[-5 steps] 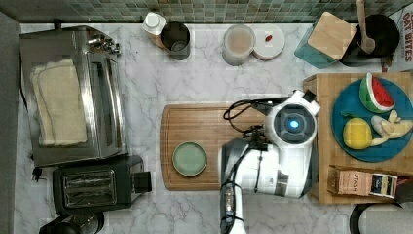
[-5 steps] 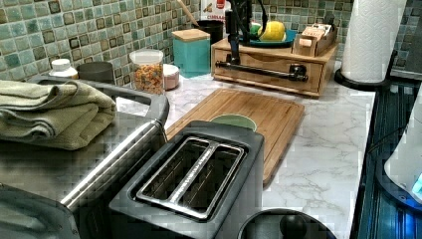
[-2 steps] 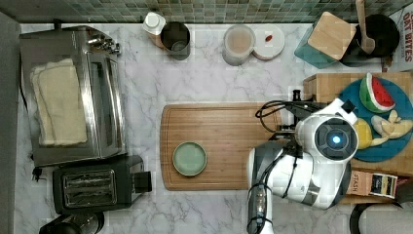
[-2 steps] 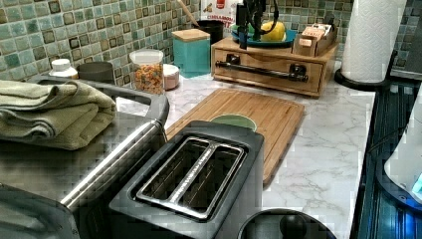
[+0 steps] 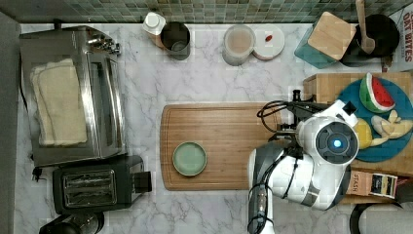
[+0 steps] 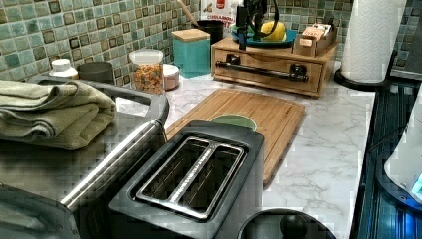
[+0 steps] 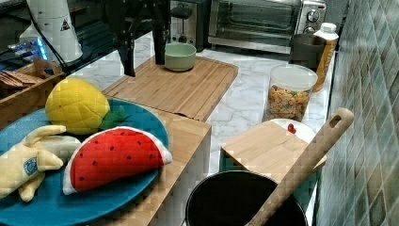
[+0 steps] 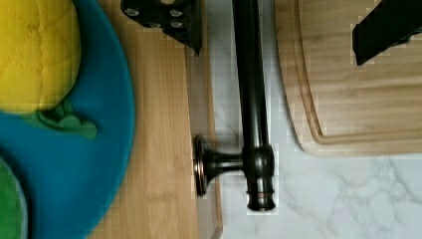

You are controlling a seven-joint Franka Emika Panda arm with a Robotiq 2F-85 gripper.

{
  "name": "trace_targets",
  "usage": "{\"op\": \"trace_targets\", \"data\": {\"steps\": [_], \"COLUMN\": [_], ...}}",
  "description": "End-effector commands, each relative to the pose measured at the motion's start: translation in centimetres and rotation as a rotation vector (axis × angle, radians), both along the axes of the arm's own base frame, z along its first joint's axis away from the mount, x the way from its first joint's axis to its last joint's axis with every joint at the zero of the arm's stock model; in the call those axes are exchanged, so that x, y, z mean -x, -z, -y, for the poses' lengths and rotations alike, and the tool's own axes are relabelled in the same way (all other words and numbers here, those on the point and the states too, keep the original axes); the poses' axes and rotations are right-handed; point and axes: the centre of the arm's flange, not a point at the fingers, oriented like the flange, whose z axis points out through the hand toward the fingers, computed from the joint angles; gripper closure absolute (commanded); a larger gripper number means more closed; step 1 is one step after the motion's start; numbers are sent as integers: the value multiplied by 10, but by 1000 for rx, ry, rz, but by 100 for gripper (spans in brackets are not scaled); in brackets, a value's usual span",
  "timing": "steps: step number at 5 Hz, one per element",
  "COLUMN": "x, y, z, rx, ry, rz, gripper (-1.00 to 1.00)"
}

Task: Open the drawer.

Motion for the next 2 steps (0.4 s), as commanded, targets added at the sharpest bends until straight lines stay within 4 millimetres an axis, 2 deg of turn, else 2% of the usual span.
{"op": "trace_targets", "data": {"steps": [1, 2], "x": [12, 16], "y": [27, 39], "z": [-3, -12], "rx": [-3, -20], "ry": [-73, -31], "rz": [20, 12], "gripper": [-100, -100]}}
